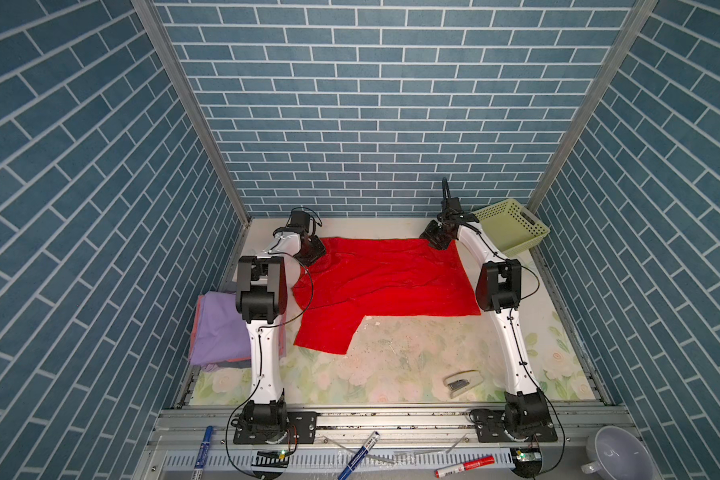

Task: Fold and stack t-shirts
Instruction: Smooth out the T-shirt at the center of the table.

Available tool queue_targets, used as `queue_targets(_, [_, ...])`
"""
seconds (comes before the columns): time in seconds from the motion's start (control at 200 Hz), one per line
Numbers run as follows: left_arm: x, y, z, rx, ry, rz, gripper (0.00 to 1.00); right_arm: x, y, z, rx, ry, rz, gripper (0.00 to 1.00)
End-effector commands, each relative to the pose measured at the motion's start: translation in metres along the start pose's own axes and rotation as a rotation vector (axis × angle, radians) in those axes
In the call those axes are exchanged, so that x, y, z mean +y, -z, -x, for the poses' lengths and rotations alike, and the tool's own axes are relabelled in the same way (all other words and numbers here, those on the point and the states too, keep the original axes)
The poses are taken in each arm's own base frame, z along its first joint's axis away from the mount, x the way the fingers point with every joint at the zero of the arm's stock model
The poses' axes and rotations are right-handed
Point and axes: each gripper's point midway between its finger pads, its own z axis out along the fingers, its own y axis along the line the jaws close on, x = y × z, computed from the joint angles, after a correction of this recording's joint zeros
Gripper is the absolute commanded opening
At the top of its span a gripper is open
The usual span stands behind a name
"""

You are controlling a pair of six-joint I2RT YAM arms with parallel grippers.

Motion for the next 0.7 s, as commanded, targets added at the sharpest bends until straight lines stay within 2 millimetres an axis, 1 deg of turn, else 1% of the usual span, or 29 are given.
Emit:
queue_targets(0.0, [0.027,-0.018,-0.011,0.061,0.05,0.065,0.44,-0.034,-0.04,0.001,0.006,-0.081,-0.004,0.48])
queue_targets(0.055, [0.029,-0.019,-0.007,0.053,0.058,0.069,0.44,-0.031,-0.042,0.011,-0.017,-0.081,0.032,0.48])
queue_targets(0.11, [0.027,-0.017,0.0,0.041,0.035,0.073,0.45,-0.023,-0.041,0.019,-0.035,-0.059,0.082,0.48])
queue_targets(0.16, [0.018,-0.013,0.008,0.023,0.007,0.045,0.45,-0.005,-0.036,0.024,-0.049,0.008,0.152,0.48])
queue_targets(0.205, [0.006,-0.007,0.015,-0.002,-0.021,0.004,0.46,0.011,-0.025,0.029,-0.068,0.089,0.196,0.48])
queue_targets(0.27, [-0.012,0.013,0.028,-0.068,-0.073,-0.054,0.46,0.027,-0.004,0.035,-0.103,0.183,0.211,0.48])
queue_targets(0.345, [-0.028,0.046,0.04,-0.152,-0.125,-0.105,0.49,0.043,0.029,0.041,-0.15,0.275,0.203,0.5])
queue_targets(0.4, [-0.034,0.069,0.039,-0.183,-0.155,-0.125,0.5,0.049,0.052,0.04,-0.175,0.316,0.185,0.51])
queue_targets(0.455, [-0.033,0.087,0.031,-0.178,-0.166,-0.123,0.51,0.049,0.073,0.034,-0.186,0.323,0.161,0.51])
queue_targets(0.48, [-0.032,0.095,0.025,-0.169,-0.169,-0.12,0.51,0.053,0.086,0.032,-0.197,0.329,0.164,0.51])
queue_targets(0.49, [-0.03,0.097,0.022,-0.163,-0.168,-0.117,0.51,0.05,0.086,0.029,-0.192,0.326,0.155,0.51])
queue_targets(0.52, [-0.025,0.103,0.013,-0.143,-0.162,-0.105,0.51,0.048,0.097,0.023,-0.195,0.317,0.145,0.52])
queue_targets(0.58, [-0.013,0.113,-0.011,-0.094,-0.151,-0.076,0.51,0.043,0.116,0.008,-0.19,0.286,0.137,0.52])
queue_targets(0.595, [-0.008,0.115,-0.018,-0.079,-0.148,-0.065,0.51,0.038,0.116,0.003,-0.179,0.274,0.128,0.52])
queue_targets(0.605, [-0.004,0.115,-0.022,-0.069,-0.146,-0.057,0.51,0.041,0.125,0.001,-0.184,0.27,0.133,0.52])
queue_targets(0.615, [-0.001,0.117,-0.026,-0.061,-0.143,-0.05,0.51,0.036,0.124,-0.003,-0.175,0.26,0.125,0.52])
queue_targets(0.62, [0.0,0.118,-0.028,-0.057,-0.141,-0.046,0.51,0.04,0.131,-0.003,-0.183,0.261,0.131,0.52])
queue_targets(0.63, [0.003,0.12,-0.033,-0.05,-0.14,-0.039,0.51,0.033,0.128,-0.007,-0.17,0.248,0.117,0.53])
queue_targets(0.695, [0.023,0.129,-0.063,-0.004,-0.139,0.022,0.51,0.016,0.141,-0.029,-0.14,0.204,0.082,0.53])
